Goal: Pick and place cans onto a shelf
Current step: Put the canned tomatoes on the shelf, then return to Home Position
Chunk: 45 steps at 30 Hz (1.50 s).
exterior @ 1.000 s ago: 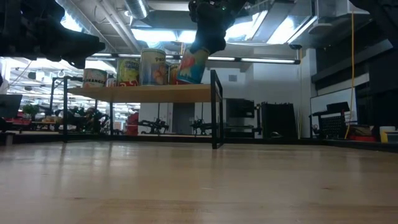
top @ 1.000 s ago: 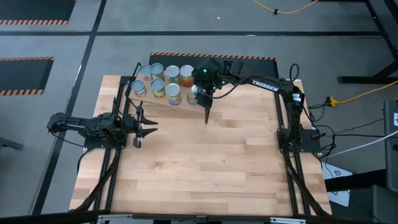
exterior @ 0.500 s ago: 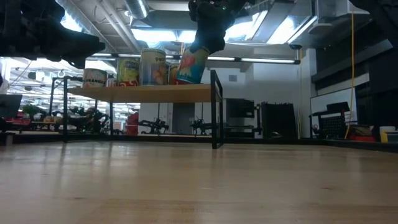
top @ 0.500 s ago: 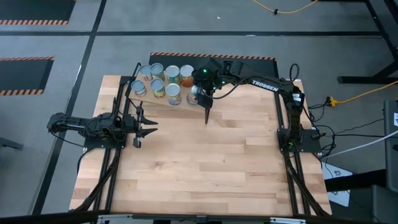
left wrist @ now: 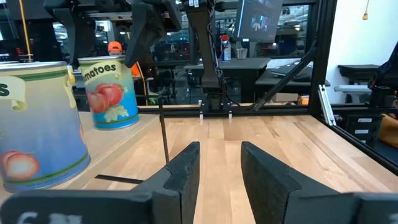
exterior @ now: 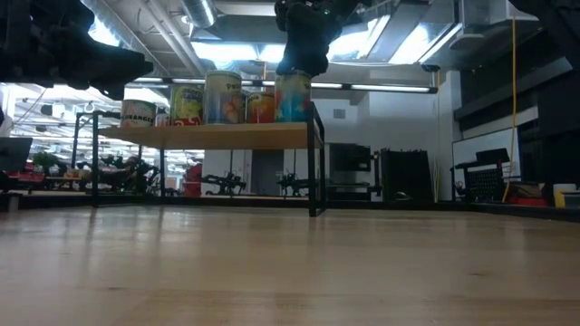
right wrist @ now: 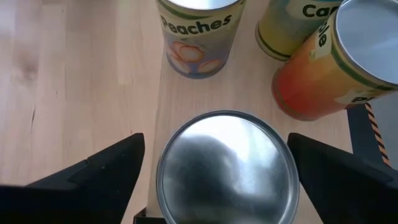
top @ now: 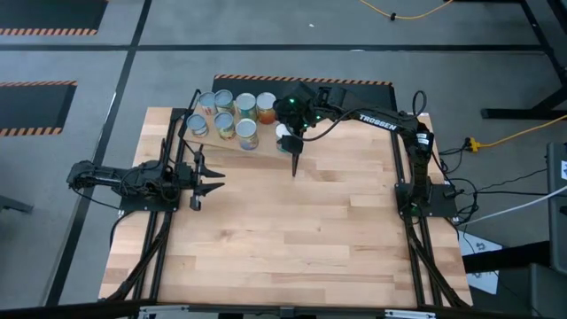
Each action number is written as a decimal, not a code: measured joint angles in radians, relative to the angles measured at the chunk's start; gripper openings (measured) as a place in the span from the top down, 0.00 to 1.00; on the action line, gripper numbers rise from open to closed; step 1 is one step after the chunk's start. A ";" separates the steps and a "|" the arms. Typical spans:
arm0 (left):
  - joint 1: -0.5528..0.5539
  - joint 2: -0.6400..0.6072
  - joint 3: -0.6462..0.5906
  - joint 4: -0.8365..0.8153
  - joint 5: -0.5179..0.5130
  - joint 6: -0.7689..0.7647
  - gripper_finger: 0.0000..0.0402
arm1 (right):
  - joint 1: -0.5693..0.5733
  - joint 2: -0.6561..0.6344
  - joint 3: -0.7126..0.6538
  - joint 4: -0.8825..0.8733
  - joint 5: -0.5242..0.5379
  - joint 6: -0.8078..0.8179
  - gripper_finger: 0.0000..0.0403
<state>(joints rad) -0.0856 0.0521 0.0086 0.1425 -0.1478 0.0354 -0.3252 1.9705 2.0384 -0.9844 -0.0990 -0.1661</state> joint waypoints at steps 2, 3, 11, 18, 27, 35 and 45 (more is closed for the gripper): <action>0.000 0.000 0.000 0.000 0.000 0.001 0.73 | 0.000 0.000 0.000 0.000 0.000 0.000 0.02; 0.000 0.000 0.000 0.000 0.000 0.000 0.73 | 0.000 0.000 0.000 0.000 0.000 0.000 0.02; 0.000 0.000 0.000 0.000 0.000 0.000 0.73 | -0.001 -0.004 0.002 -0.003 0.000 0.000 0.02; 0.000 0.000 0.000 0.000 0.000 0.000 0.73 | -0.008 -0.016 0.168 -0.136 -0.032 0.000 0.02; 0.000 0.000 0.000 0.000 0.000 0.000 0.73 | 0.003 -0.109 0.262 -0.324 -0.018 0.011 0.02; 0.000 0.000 0.000 0.001 0.000 0.000 0.73 | 0.071 -0.348 -0.014 -0.286 0.184 0.065 0.02; 0.000 0.000 0.000 0.001 0.000 0.000 0.73 | 0.101 -0.803 -0.688 0.080 0.264 0.222 0.02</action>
<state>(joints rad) -0.0855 0.0521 0.0086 0.1431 -0.1480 0.0357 -0.2237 1.1671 1.3502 -0.9042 0.1650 0.0561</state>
